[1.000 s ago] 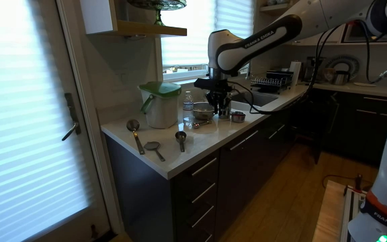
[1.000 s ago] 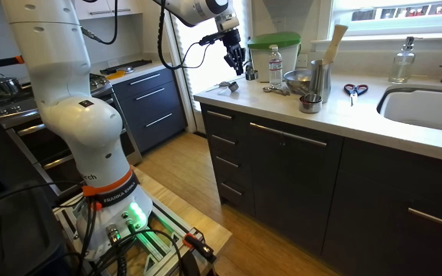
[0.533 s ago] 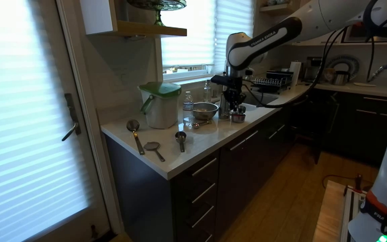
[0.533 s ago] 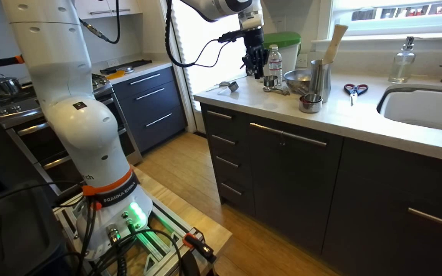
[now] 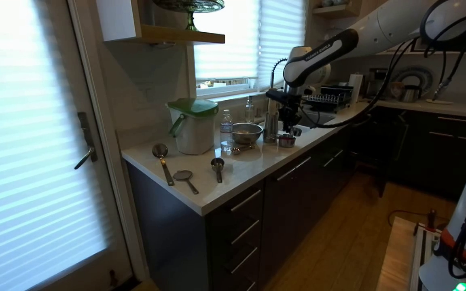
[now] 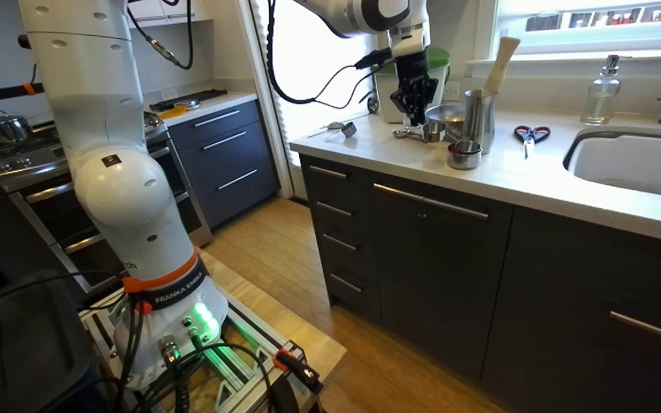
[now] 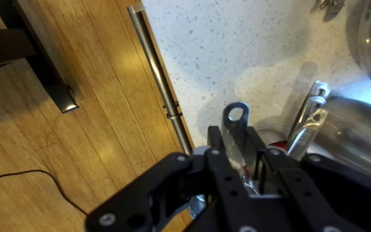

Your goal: Pick up the metallic cup near the tea strainer and put it in the metallic bowl near the cocktail shaker

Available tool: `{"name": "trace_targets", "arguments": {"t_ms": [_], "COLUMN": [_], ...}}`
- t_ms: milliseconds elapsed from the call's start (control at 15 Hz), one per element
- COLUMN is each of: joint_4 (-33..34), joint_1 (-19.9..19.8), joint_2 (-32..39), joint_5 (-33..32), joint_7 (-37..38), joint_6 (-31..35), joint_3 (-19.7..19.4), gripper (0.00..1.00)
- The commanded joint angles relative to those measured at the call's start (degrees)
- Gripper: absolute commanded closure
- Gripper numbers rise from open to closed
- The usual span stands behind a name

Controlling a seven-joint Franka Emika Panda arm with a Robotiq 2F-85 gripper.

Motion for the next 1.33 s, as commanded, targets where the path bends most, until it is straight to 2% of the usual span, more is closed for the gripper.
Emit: {"name": "trace_targets", "arguments": {"t_ms": [0, 333, 1267], "joint_4": [1.8, 2.9, 5.8], "joint_1": [-1.3, -1.8, -2.4], "joint_2": [3.0, 5.6, 10.9], "joint_5": [3.9, 4.9, 7.1], "joint_7": [-1.6, -2.3, -3.0], "joint_6": [4.6, 10.2, 15.4], "joint_3": [-0.6, -1.4, -1.9], "gripper": [0.95, 0.95, 0.95]}}
